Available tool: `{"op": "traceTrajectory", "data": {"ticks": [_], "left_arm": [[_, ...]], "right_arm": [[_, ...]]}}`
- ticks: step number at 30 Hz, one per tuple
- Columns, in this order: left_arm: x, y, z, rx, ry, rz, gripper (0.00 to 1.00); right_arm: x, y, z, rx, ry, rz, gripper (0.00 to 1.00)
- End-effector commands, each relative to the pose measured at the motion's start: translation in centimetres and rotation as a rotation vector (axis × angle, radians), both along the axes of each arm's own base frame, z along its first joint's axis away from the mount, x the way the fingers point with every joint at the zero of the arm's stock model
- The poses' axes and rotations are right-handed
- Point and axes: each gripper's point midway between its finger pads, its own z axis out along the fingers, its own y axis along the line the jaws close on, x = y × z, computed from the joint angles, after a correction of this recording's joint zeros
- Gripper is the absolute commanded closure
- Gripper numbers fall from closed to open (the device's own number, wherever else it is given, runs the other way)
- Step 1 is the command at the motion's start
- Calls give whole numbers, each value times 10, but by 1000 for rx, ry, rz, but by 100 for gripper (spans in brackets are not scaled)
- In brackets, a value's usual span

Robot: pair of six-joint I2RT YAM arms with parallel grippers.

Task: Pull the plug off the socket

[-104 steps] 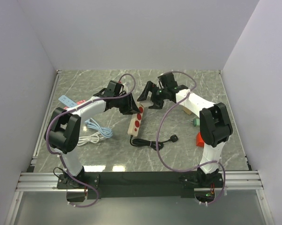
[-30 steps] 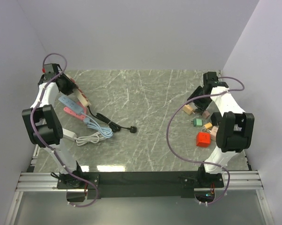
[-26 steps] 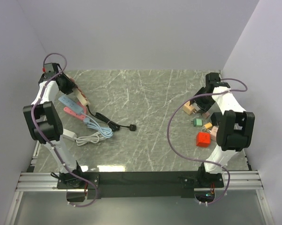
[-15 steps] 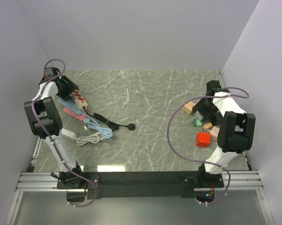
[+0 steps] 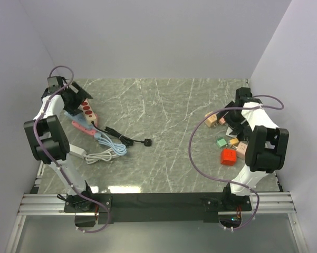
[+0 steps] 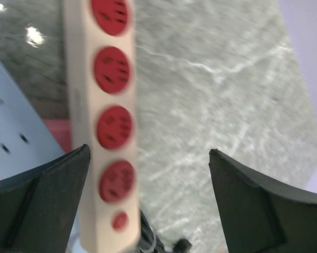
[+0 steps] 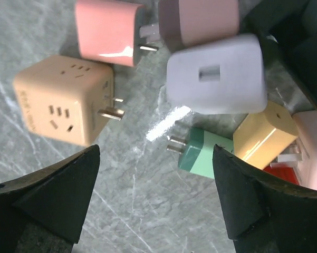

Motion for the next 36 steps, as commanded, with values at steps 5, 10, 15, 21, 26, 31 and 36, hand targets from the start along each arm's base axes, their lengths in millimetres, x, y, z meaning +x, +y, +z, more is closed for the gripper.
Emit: {"op": "traceTrajectory", "data": {"ticks": [5,10,15,21,26,31,36], "left_arm": [[-24,-45,100,-12,-250,-142,1],[-50,-112,148,-40,-403,-330,1],[-77,-160,157,-106,-474,-471,1],[-114,-169,151,-55,-516,-462,1],[-154,-159,145,-19,-533,-389,1],[-183,-134,157,74,-564,-251,1],[-205,-127,158,108,-565,-214,1]], "right_arm": [[5,17,91,31,-315,134,5],[-21,65,145,99,-488,409,4],[-54,79,152,109,-547,475,2],[-81,95,168,128,-672,520,2],[-106,114,189,135,-753,580,2],[-128,118,197,91,-810,600,1],[-146,119,205,85,-868,591,0]]}}
